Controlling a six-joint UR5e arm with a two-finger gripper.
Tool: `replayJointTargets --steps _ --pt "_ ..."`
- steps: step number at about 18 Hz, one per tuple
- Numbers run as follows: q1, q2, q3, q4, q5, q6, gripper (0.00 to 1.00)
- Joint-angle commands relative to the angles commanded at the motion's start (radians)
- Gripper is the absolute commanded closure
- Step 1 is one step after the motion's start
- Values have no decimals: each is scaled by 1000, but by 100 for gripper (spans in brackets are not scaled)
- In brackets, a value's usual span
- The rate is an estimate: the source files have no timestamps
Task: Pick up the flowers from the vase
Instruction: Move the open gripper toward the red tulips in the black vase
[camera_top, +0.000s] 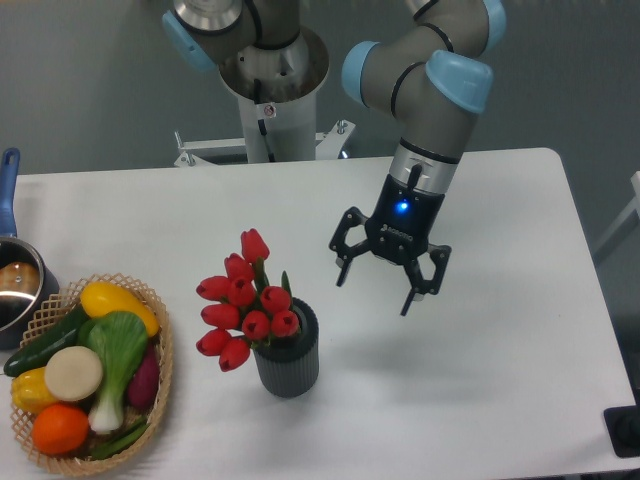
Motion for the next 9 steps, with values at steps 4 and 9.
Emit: replayJointTargets --steps 4,9 --pt "-31 -11 -8 -2 -61 52 0" --pt "-74 -51 5 0 -100 100 0"
